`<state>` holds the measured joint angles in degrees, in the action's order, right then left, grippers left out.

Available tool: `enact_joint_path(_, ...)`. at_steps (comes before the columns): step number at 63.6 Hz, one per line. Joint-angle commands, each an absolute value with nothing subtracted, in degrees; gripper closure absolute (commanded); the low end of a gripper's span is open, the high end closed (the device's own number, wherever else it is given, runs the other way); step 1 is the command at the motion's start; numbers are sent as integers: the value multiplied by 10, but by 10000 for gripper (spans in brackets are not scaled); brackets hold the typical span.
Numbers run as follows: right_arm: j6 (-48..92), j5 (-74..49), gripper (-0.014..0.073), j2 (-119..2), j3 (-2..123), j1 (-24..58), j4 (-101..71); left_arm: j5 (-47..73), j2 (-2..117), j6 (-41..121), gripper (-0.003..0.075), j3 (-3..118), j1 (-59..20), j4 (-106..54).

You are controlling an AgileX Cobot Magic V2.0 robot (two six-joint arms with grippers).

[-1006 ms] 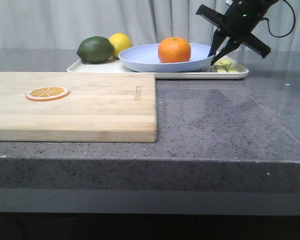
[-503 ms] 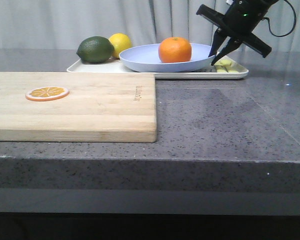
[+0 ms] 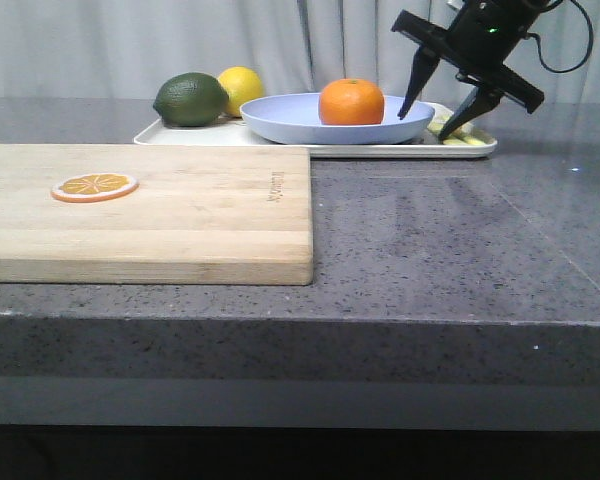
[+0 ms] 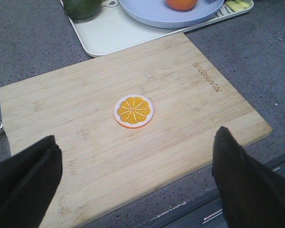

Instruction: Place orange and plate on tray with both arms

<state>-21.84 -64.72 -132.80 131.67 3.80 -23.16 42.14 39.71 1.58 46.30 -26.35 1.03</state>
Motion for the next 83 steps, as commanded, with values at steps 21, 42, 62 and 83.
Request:
enact_joint_path(21, -91, -615, -8, -1223, 1334, 37, -241, 380, 396, 10, 101, 478, -263, 5)
enact_joint_path(42, 59, -696, 60, -1103, 1329, 37, -219, 380, 396, 10, 101, 478, -263, 5)
enact_joint_path(62, 100, -713, 69, -932, 1183, 47, -141, 380, 396, 10, 101, 478, -263, 5)
enact_joint_path(83, 99, -619, 69, -704, 885, 67, -77, 380, 396, 10, 101, 478, -263, 5)
